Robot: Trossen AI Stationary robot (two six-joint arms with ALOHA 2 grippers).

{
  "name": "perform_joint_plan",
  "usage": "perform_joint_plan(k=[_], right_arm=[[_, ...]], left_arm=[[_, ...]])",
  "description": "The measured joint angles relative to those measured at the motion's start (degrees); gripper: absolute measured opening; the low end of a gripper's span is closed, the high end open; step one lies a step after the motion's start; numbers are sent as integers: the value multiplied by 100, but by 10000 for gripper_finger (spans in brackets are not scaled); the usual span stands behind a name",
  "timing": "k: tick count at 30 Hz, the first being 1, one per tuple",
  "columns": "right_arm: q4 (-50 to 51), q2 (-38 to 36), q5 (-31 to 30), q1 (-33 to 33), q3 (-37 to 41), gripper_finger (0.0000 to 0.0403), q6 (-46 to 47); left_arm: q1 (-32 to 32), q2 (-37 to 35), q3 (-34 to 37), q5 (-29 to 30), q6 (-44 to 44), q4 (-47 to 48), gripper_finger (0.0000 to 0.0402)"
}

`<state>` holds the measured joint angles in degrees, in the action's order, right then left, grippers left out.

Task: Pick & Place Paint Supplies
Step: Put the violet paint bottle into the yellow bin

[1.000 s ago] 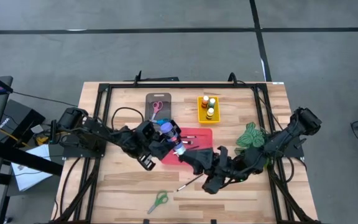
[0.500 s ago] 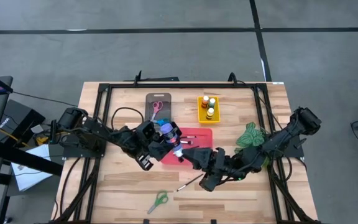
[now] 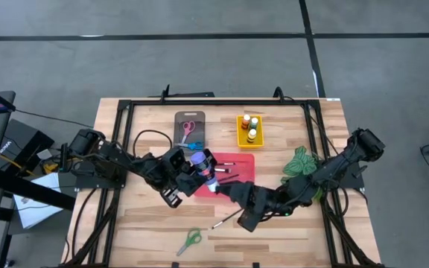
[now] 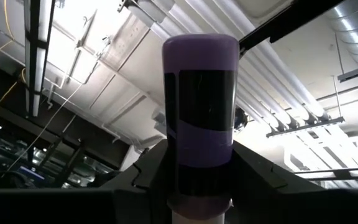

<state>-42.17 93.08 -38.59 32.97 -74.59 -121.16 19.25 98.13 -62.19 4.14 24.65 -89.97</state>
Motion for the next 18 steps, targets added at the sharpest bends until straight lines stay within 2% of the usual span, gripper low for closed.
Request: perform_joint_plan(k=[4,13,18], right_arm=[[16,0,127,-47,-2,183,-109],[112,-2,262,-85,-2,180,-1033],[134,-2,230,-77,-2,179,-1117]], left_arm=[[0,0,0,2,-18,0,124],[30,0,0,-97,-28,0,123],[34,-2,0,-103,-34,47,124]])
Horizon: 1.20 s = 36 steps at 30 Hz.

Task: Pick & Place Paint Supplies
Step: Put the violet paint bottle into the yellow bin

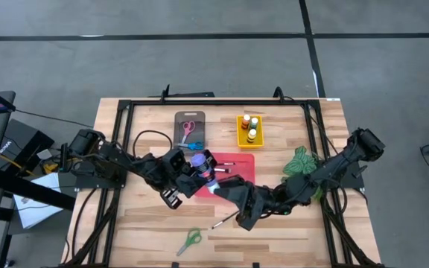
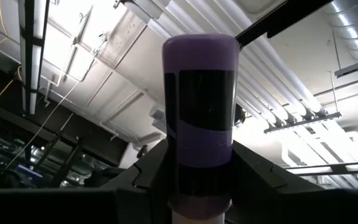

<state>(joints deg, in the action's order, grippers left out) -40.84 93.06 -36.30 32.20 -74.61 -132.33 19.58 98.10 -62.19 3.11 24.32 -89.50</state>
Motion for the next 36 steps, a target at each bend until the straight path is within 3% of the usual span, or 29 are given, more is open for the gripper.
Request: perform_joint_plan(k=[8,36], right_arm=[[104,-1,-232,88,0,179,-250],[279,0,-118,149,-2,179,-1034]], left_arm=[[125,0,4,-3,10,201,125],[299,-7,4,-52,15,453,125]])
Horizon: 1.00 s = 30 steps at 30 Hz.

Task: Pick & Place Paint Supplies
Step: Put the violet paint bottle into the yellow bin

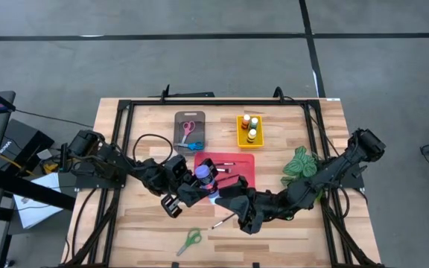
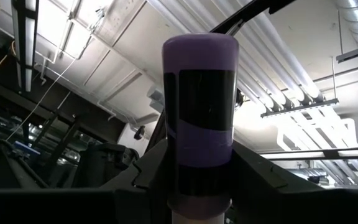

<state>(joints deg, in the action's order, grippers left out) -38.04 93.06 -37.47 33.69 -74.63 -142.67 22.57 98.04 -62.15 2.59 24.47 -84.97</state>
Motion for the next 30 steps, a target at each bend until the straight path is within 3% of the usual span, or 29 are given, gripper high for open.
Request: perform_joint_plan(k=[5,16,23,30], right_arm=[[-9,0,17,0,0,165,-20],[4,-17,20,7,-9,81,-42],[66,-15,166,9,-7,83,-7],[87,-10,308,7,-2,109,1]], left_arm=[[0,0,0,0,0,0,125],[9,4,2,-94,-1,-43,126],[7,4,2,-104,-1,-23,125],[46,4,2,-87,-2,17,123]])
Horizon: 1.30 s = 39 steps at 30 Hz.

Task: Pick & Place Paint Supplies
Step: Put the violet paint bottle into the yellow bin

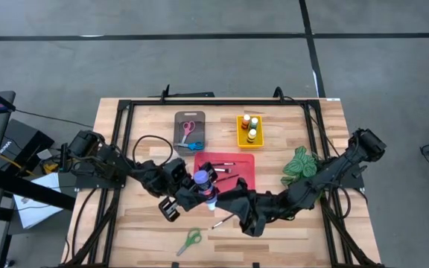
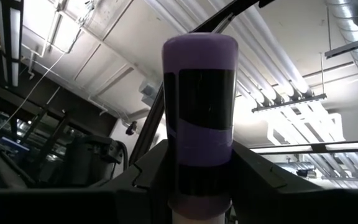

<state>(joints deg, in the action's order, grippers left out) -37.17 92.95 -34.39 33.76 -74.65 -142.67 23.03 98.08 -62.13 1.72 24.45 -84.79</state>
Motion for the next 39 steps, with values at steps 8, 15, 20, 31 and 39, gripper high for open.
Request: perform_joint_plan(k=[8,15,20,31,39], right_arm=[[340,7,286,46,4,148,-7],[887,30,249,131,15,159,12],[1041,30,234,136,15,154,128],[772,28,136,138,15,131,144],[731,24,19,138,15,109,145]], left_arm=[[122,0,0,134,-2,288,120],[216,-17,-1,562,126,918,120],[293,-20,-2,776,114,1083,123],[291,-33,-17,666,192,1299,126],[204,-33,-17,582,233,1292,136]])
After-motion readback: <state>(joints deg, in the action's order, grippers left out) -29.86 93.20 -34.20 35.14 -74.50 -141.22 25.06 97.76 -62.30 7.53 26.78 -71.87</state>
